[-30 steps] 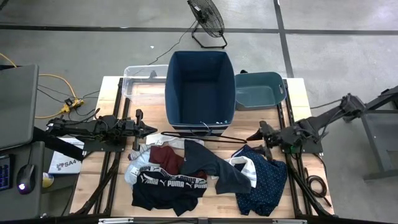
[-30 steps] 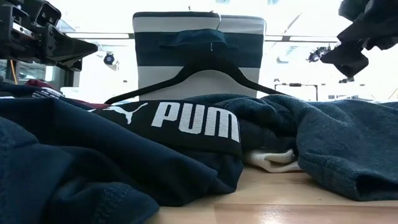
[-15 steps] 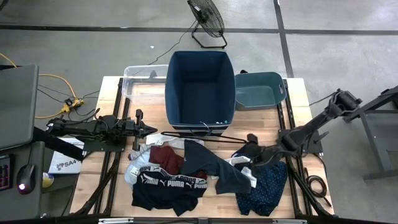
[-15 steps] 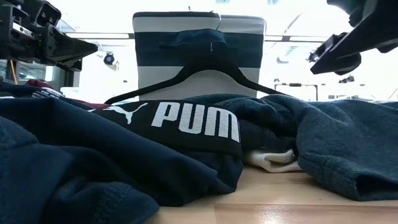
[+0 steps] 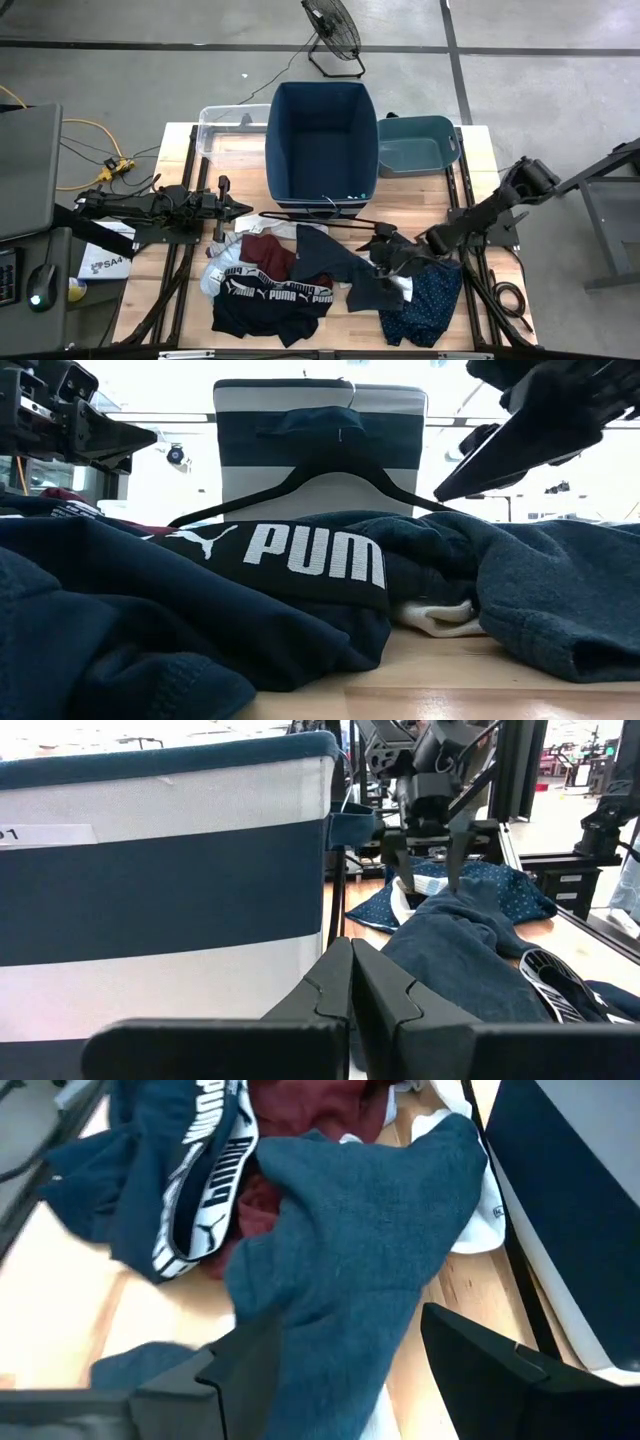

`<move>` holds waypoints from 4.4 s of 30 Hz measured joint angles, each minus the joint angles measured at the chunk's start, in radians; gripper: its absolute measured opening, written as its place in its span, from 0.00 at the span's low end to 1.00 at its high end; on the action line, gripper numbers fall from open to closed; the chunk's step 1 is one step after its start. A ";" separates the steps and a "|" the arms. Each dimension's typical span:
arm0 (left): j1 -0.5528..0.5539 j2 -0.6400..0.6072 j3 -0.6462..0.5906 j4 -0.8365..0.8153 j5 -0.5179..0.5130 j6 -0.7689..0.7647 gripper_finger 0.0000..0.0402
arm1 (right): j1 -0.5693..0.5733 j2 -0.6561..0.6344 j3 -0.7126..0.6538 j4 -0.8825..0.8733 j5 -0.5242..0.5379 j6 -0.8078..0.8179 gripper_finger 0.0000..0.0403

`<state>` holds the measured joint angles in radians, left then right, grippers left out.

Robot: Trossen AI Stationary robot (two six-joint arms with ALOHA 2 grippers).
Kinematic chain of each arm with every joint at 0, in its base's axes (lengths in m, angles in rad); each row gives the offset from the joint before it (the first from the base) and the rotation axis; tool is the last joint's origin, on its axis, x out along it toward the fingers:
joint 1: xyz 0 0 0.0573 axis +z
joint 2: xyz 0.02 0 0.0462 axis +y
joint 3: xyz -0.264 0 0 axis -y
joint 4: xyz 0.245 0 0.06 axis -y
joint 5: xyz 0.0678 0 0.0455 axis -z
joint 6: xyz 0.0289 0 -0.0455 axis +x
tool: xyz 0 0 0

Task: Pick & Place Cloths
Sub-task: Put the black boxer into the transparent bin

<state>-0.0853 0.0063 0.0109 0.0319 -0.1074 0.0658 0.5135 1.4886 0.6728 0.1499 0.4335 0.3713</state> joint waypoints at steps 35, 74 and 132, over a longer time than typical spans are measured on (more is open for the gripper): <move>0.000 0.000 0.000 0.000 0.000 0.000 0.00 | -0.126 0.197 0.080 0.046 -0.132 0.077 0.79; 0.000 0.000 0.000 -0.001 0.005 0.000 0.00 | -0.118 0.097 0.203 0.149 -0.136 0.296 0.01; 0.000 0.000 0.078 0.264 0.100 -0.258 0.00 | -0.144 -0.364 0.601 -0.039 0.069 -0.115 0.01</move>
<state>-0.0856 0.0063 0.0889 0.2956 -0.0071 -0.1920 0.3697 1.1246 1.2740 0.1111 0.5027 0.2562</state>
